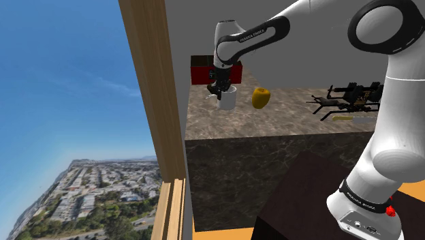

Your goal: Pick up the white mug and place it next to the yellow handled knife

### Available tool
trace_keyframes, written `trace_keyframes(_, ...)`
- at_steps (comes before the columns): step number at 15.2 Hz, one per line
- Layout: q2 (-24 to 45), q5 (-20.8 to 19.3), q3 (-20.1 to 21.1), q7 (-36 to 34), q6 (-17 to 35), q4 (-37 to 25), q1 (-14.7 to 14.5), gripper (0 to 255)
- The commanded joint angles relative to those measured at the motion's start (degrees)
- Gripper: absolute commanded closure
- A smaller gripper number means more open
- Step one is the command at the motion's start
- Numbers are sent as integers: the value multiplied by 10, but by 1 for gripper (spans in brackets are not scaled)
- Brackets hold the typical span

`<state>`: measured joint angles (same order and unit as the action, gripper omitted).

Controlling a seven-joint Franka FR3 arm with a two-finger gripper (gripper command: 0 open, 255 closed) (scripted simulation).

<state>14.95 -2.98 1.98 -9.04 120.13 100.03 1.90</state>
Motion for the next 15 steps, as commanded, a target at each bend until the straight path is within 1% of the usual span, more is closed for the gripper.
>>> trace_keyframes(1,-3,0,0,0,-16,-13,0,255)
trace_keyframes(15,-18,3,1,4,-118,-101,-1,255)
